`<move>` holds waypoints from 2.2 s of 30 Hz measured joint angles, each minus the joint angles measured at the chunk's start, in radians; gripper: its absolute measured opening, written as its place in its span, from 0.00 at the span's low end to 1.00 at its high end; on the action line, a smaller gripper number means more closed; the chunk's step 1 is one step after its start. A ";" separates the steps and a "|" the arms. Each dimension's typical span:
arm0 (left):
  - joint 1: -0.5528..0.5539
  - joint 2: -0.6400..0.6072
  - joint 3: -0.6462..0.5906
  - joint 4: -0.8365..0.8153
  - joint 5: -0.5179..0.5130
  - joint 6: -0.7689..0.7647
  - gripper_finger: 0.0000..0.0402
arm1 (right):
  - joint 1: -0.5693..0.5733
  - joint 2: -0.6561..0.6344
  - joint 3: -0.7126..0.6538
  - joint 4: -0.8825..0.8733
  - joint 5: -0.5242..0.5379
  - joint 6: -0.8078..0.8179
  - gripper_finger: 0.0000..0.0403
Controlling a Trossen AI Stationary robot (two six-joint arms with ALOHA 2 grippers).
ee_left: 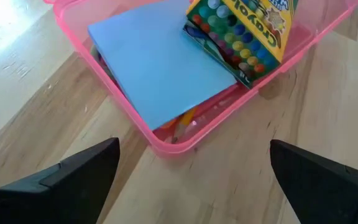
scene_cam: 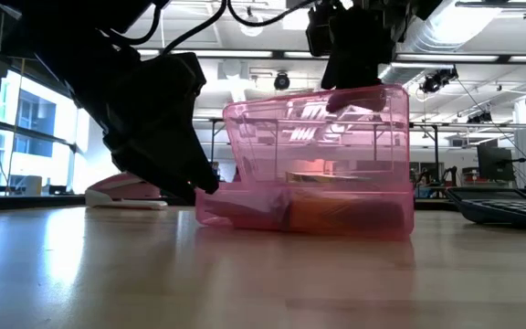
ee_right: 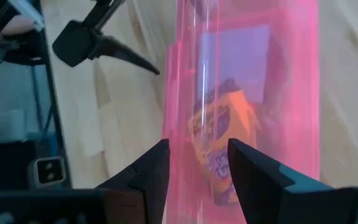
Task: Pack school essentials
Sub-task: Close the supply box
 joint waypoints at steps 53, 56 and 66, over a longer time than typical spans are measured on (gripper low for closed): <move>-0.017 -0.013 0.062 0.095 -0.171 0.577 0.37 | 0.220 0.154 0.002 -0.034 0.210 0.091 0.38; 0.002 -0.013 0.062 0.122 -0.168 0.607 0.31 | 0.220 0.154 0.002 -0.034 0.210 0.092 0.38; 0.095 0.013 0.062 0.126 0.055 0.561 0.12 | 0.220 0.154 0.002 -0.036 0.210 0.092 0.38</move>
